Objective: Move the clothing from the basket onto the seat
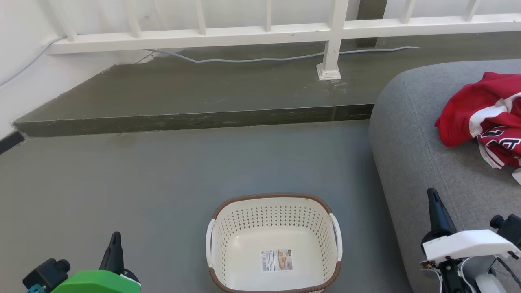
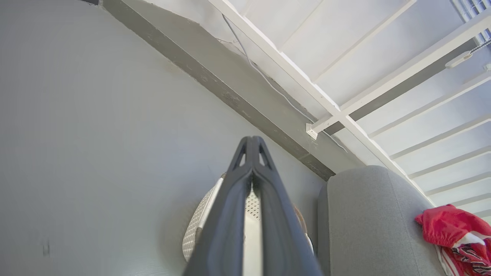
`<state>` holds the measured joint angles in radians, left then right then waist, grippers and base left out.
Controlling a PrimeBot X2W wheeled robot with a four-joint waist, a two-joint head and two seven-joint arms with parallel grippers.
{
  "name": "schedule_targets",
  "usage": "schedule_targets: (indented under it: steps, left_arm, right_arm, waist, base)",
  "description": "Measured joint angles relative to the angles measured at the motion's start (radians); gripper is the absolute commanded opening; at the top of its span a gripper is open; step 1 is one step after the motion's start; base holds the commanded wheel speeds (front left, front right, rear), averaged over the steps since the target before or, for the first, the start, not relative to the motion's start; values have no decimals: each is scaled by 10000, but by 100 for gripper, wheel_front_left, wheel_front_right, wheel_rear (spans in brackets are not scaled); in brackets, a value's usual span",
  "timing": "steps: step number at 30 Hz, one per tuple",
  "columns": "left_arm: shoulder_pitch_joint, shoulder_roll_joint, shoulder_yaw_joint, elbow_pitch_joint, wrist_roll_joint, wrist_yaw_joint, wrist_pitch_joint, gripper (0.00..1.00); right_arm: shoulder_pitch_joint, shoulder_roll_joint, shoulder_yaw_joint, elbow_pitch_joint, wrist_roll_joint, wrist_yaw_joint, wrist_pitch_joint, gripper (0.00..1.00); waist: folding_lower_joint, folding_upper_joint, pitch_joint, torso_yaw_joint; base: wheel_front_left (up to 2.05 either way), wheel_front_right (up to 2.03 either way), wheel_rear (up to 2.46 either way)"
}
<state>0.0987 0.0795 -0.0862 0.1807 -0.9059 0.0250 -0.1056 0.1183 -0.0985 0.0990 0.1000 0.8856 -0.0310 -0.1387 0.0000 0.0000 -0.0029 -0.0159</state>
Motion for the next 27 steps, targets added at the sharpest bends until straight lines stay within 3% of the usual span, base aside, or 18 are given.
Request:
schedule_targets:
  steps: [27]
  left_arm:
    - [-693,-52,604,407,-3471,-696,940,0]
  right_arm:
    - [-755,-33,-623,698,3919,663,792,0]
  waist:
    - [0,0,32,80]
  base:
    - [0,0,0]
